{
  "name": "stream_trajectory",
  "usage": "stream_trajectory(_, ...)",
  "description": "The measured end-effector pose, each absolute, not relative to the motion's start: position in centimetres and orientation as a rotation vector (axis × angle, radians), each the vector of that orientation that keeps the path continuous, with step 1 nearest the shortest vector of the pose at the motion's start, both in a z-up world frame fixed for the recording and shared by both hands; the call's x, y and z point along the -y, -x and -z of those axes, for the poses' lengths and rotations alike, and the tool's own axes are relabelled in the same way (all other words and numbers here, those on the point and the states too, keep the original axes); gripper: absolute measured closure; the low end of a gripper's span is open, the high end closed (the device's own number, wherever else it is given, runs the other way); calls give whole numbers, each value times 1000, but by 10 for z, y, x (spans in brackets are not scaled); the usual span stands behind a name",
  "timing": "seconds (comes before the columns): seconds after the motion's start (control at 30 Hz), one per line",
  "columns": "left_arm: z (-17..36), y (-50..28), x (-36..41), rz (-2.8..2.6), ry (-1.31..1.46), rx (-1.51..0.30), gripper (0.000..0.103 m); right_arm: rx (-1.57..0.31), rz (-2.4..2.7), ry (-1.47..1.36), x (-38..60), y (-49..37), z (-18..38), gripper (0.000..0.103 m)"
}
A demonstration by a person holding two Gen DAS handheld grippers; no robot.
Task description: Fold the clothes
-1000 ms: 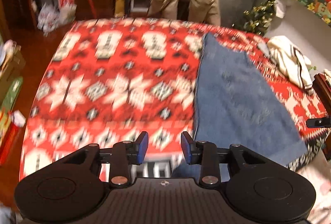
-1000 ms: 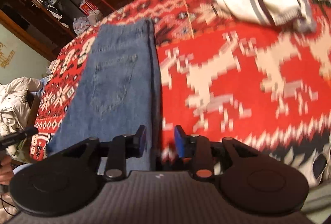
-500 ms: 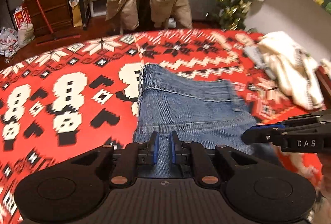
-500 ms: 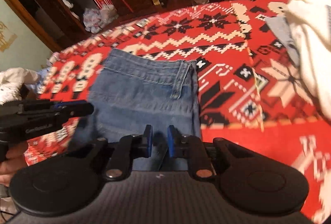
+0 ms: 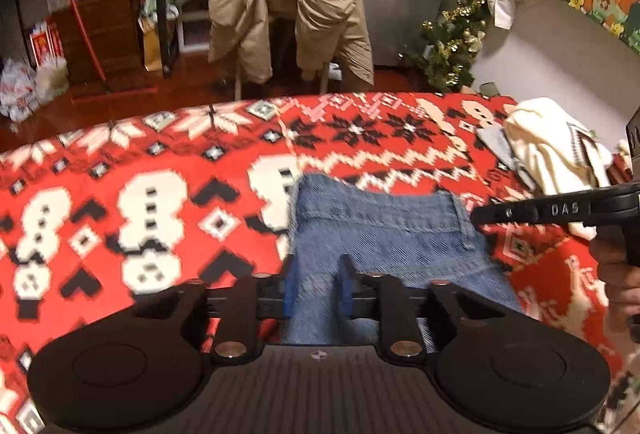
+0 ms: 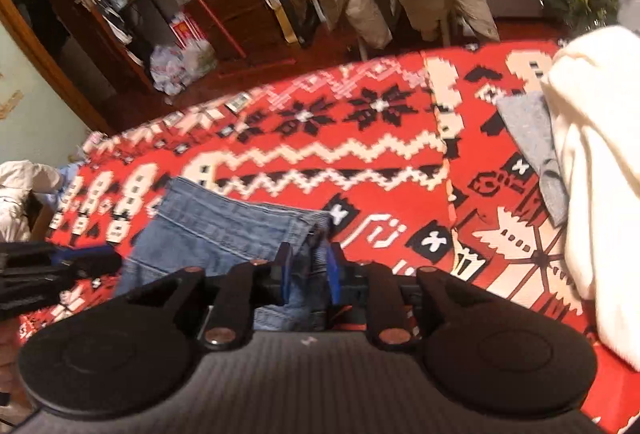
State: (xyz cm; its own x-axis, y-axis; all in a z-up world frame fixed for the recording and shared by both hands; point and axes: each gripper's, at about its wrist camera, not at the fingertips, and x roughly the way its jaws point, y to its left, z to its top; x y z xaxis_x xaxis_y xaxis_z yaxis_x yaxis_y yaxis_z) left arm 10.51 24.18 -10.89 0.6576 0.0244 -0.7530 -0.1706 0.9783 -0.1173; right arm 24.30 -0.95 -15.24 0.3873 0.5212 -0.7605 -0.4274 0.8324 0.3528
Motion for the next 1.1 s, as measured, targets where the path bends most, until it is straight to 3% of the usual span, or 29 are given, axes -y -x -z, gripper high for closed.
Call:
stream_trajectory(0.1, 117, -123, -248, -110, 202, -891, 69, -1019, -619, -111, 4, -249, 158, 81)
stream_trajectory(0.17, 123, -129, -248, -108, 202, -900, 70, -1022, -637, -118, 2, -248, 158, 95)
stream_trajectory(0.33, 129, -134, -247, -106, 214, -902, 72, -892, -646, -64, -3, -226, 137, 98)
stream_trajectory(0.43, 129, -136, -250, -114, 227, -895, 72, -883, -646, -63, -2, -232, 136, 99)
stream_trajectory(0.47, 129, -137, -251, -118, 232, -894, 71, -904, -617, -41, -3, -237, 144, 103)
stream_trajectory(0.57, 131, -139, -253, -129, 222, -900, 67, -951, -504, 34, -3, -250, 168, 103)
stream_trajectory(0.67, 127, -133, -252, -119, 213, -887, 68, -984, -528, -78, 14, -251, 161, 103)
stream_trajectory(0.8, 111, -113, -253, -82, 248, -851, 75, -919, -685, -126, 19, -224, 133, 94)
stream_trajectory(0.9, 104, -97, -244, -12, 268, -857, 87, -900, -805, -87, 8, -198, 121, 92)
stream_trajectory(1.1, 133, -94, -209, -4, 127, -928, 84, -947, -822, 43, -31, -167, 151, 92)
